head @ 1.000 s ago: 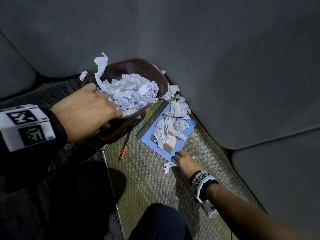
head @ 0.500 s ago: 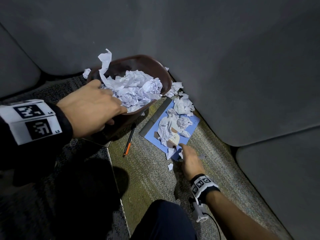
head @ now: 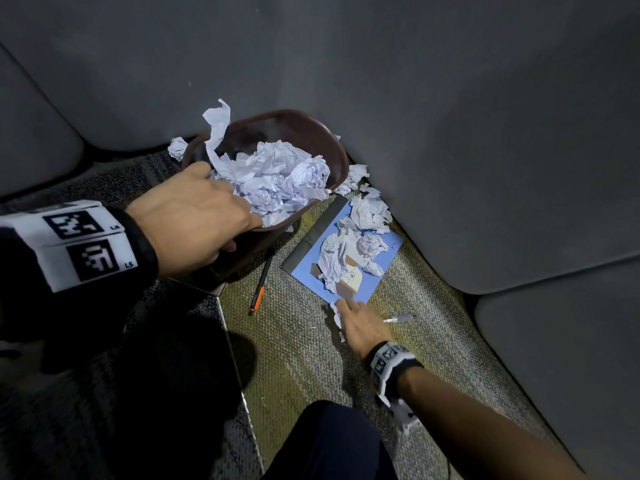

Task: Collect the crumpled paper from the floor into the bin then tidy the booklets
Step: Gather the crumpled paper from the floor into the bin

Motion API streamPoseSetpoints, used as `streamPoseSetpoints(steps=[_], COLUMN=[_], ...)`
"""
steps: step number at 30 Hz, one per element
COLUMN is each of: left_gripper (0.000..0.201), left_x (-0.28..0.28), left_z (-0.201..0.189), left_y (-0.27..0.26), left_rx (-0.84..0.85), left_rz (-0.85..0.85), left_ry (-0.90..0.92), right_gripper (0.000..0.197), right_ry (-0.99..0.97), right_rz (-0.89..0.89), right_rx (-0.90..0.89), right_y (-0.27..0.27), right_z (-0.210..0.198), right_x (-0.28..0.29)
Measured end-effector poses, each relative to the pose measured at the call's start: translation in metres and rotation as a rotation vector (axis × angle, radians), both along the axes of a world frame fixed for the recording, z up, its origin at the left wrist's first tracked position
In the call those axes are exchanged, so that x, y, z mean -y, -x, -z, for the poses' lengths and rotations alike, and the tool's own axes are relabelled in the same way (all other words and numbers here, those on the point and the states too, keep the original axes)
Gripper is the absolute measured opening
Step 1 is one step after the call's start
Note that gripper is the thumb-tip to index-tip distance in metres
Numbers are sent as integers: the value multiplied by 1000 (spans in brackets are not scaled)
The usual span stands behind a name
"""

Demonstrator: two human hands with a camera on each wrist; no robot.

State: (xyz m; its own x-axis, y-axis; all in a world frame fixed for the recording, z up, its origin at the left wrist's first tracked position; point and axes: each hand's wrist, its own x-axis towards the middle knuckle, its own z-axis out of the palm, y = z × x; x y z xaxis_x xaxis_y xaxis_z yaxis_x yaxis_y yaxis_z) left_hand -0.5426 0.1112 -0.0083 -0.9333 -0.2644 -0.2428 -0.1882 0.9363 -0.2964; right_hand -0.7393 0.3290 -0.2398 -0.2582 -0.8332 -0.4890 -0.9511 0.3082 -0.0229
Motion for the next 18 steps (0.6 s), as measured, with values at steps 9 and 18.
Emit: streamPoseSetpoints(steps=[9, 18], left_gripper=[9, 13], left_x=[2, 4], left_z=[3, 4], left_y=[-4, -6], left_rx=[-62, -112], left_rz=[47, 74], left_ry=[-25, -65], right_gripper=[36, 31], right_ry=[-102, 317], right_rz=[-134, 201], right_rx=[44, -43], right_y=[-11, 22], right_z=[7, -49], right_x=[-29, 71])
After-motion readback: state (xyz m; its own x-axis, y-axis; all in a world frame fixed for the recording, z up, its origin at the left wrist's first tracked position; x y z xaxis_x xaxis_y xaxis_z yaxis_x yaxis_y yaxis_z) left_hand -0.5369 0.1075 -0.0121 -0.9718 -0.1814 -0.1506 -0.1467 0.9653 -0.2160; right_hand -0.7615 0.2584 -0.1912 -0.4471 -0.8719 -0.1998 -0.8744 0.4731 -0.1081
